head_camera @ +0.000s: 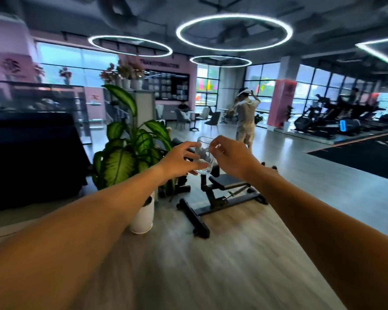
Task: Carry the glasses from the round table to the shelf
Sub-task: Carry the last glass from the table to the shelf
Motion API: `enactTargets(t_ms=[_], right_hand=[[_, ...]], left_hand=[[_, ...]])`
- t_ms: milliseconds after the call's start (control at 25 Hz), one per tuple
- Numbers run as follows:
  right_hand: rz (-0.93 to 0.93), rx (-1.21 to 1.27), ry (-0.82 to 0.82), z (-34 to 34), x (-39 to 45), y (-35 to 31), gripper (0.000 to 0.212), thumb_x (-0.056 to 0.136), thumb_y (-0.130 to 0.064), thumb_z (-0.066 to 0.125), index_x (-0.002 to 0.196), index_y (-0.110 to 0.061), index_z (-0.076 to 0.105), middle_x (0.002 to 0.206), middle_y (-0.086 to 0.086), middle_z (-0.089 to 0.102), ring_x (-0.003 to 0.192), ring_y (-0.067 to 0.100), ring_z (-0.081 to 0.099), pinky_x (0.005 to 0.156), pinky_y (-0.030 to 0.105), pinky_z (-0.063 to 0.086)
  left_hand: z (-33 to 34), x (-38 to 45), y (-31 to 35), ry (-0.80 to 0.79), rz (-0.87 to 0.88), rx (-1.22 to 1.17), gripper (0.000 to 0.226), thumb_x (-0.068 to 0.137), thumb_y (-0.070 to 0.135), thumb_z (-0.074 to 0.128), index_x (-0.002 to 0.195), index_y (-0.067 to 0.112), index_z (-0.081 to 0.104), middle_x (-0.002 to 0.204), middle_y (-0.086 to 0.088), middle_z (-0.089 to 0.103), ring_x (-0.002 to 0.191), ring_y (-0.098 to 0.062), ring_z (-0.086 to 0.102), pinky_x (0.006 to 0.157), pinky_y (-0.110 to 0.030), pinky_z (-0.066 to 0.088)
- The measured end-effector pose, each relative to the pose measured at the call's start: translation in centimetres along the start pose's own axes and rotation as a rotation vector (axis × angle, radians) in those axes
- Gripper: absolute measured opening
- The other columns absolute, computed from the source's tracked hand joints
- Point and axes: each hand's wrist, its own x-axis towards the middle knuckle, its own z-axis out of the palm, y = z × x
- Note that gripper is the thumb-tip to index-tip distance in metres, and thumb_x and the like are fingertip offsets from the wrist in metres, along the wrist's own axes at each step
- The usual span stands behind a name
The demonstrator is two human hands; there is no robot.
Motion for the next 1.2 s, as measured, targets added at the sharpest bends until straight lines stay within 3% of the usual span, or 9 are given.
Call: enactTargets(t_ms=[120,280,440,720,800,1040,1200], right_hand=[[-0.083,0.035,-0.036,4.9,5.9,-2.1,0.019,0.1,-0.031,0.047,0.107,-0.021,0.062,0.076,-0.007,0.059,0.064,0.001,0.055,0.054,0.02,0.038],[-0.162,0.127,-0.072,10.9,12.9,-5.2,0.016,0.1,-0.031,0.047,0.103,-0.025,0.061,0.079,-0.002,0.064,0.068,0.009,0.06,0.058,0.026,0.045],[-0.287,0.177,-0.123,17.6,20.0,-8.0,0.013,0.099,-0.03,0.049,0.1,-0.026,0.061,0.07,-0.015,0.054,0.063,0.002,0.052,0.056,0.022,0.038],[-0.424,0.313,-0.217,29.2,32.4,-11.3,0.018,0.097,-0.029,0.051,0.106,-0.023,0.065,0.091,-0.003,0.066,0.082,0.015,0.062,0.069,0.027,0.046],[-0.44,0.349,-0.255,32.2,36.7,-11.9,0.018,0.097,-0.033,0.05,0.105,-0.024,0.064,0.094,-0.001,0.068,0.084,0.017,0.065,0.073,0.032,0.052],[-0.508,0.376,-0.327,39.9,47.4,-13.5,0.02,0.099,-0.035,0.047,0.105,-0.024,0.063,0.092,0.001,0.068,0.076,0.018,0.064,0.068,0.035,0.054],[-0.528,0.384,-0.371,46.1,53.9,-15.2,0.018,0.098,-0.033,0.049,0.103,-0.025,0.064,0.091,0.0,0.066,0.079,0.016,0.064,0.065,0.03,0.05]], left_hand=[[-6.3,1.8,-2.9,0.083,-0.036,0.026,0.07,0.072,0.031,0.085,0.134,0.031,0.053,0.115,-0.002,0.07,0.097,-0.014,0.071,0.076,-0.03,0.062],[-14.0,3.5,-6.1,0.197,-0.087,0.048,0.073,0.071,0.031,0.087,0.135,0.031,0.052,0.116,-0.004,0.068,0.096,-0.018,0.071,0.075,-0.031,0.062],[-21.3,5.0,-10.3,0.308,-0.144,0.076,0.073,0.07,0.032,0.087,0.134,0.03,0.053,0.118,-0.006,0.068,0.098,-0.02,0.071,0.083,-0.041,0.061],[-32.4,9.6,-16.8,0.482,-0.233,0.126,0.066,0.077,0.019,0.082,0.136,0.023,0.051,0.117,-0.01,0.067,0.081,-0.016,0.071,0.055,-0.015,0.053],[-35.4,11.8,-18.4,0.528,-0.257,0.137,0.063,0.078,0.017,0.081,0.134,0.024,0.052,0.118,-0.011,0.066,0.078,-0.015,0.07,0.054,-0.013,0.052],[-42.9,17.8,-23.7,0.636,-0.306,0.148,0.067,0.076,0.024,0.083,0.135,0.028,0.051,0.119,-0.006,0.065,0.082,-0.019,0.073,0.055,-0.012,0.053],[-49.0,21.3,-28.3,0.672,-0.334,0.164,0.068,0.076,0.025,0.083,0.136,0.03,0.05,0.119,-0.004,0.065,0.08,-0.018,0.074,0.055,-0.012,0.052]])
